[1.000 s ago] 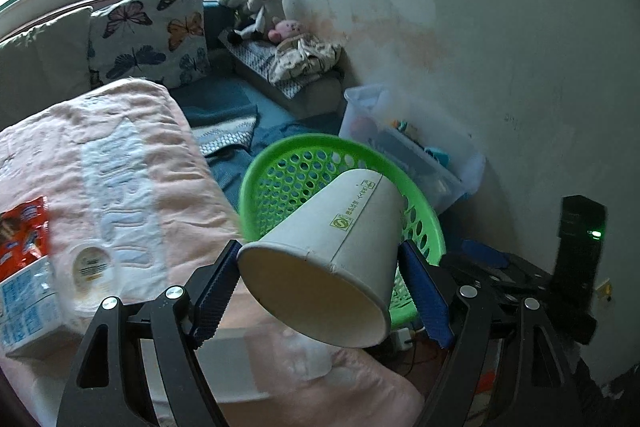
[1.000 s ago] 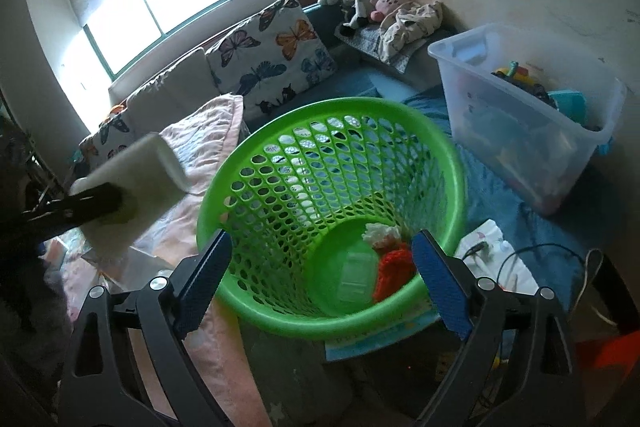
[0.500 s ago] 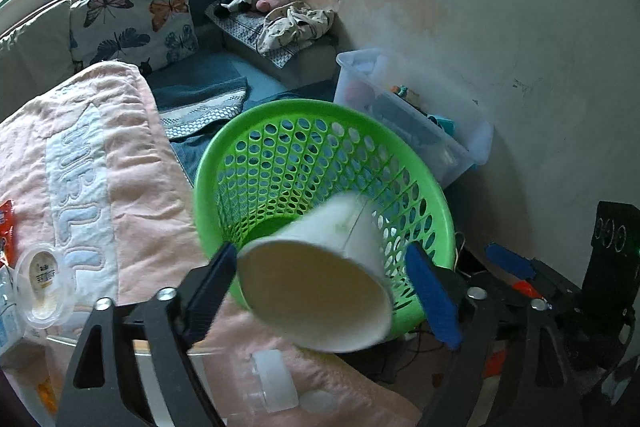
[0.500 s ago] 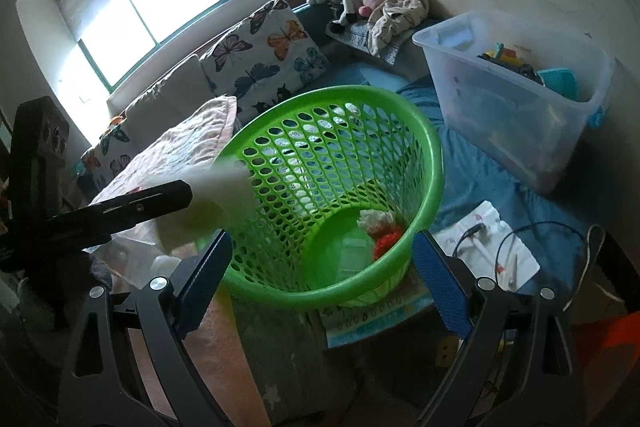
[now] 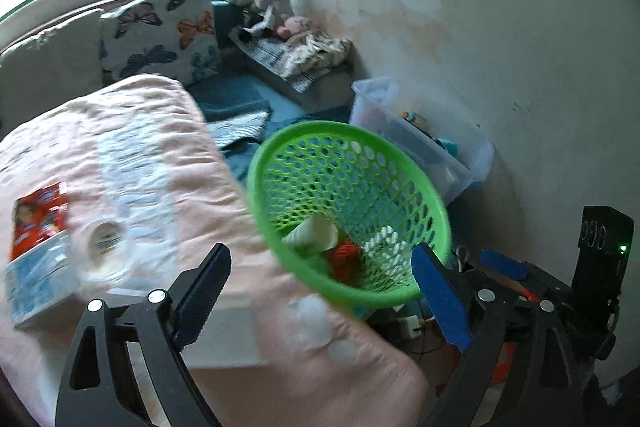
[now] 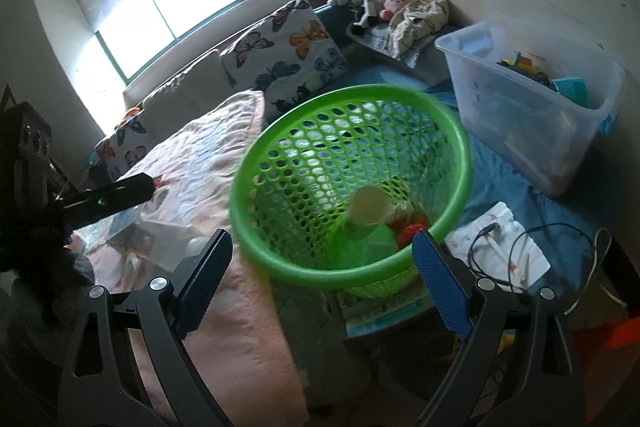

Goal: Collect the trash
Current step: 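Move both tools back over the remaining items on the bed, then grasp the clear round plastic cup with the right tool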

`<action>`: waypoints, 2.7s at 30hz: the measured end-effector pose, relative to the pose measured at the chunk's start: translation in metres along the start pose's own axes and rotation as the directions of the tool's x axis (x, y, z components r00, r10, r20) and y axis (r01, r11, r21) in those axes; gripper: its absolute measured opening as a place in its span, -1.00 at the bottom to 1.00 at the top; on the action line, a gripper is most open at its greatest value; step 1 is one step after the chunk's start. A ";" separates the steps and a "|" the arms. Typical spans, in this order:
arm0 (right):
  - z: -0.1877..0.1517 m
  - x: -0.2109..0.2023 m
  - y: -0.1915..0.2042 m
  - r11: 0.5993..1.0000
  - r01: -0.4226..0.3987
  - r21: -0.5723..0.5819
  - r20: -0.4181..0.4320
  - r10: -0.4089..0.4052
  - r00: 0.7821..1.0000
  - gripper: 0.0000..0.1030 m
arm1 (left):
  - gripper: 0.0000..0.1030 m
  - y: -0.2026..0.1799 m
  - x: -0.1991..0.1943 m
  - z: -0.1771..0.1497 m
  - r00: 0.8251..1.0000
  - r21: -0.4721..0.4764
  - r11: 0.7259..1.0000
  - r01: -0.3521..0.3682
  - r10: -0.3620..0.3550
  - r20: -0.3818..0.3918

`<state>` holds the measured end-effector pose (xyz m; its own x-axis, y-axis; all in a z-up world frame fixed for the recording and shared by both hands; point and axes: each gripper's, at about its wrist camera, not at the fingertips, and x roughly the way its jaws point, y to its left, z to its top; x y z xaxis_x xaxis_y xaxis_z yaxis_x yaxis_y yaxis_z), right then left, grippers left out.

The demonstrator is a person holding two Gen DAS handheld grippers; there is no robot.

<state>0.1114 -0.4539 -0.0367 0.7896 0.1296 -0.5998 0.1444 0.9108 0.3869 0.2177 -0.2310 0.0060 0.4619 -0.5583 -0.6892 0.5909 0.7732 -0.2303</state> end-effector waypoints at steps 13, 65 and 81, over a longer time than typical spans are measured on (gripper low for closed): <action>-0.016 0.008 0.060 0.993 -0.077 -0.089 -0.041 0.074 0.996 0.76 | 0.72 0.068 -0.086 -0.047 0.985 -0.085 0.986 -0.141 0.148 0.087; -0.085 0.127 0.247 0.858 -0.024 -0.513 -0.212 -0.099 0.972 0.55 | 0.72 0.201 -0.166 -0.158 0.952 -0.350 0.900 -0.259 0.299 0.064; -0.076 0.104 0.230 0.891 -0.113 -0.440 -0.242 0.003 0.970 0.26 | 0.82 0.187 -0.127 -0.133 0.969 -0.230 0.943 -0.240 0.247 0.005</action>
<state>0.1813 -0.2014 -0.0640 0.6218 0.2234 -0.7506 -0.2225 0.9694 0.1042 0.1817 0.0239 -0.0408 0.5971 -0.3512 -0.7212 0.2944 0.9323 -0.2102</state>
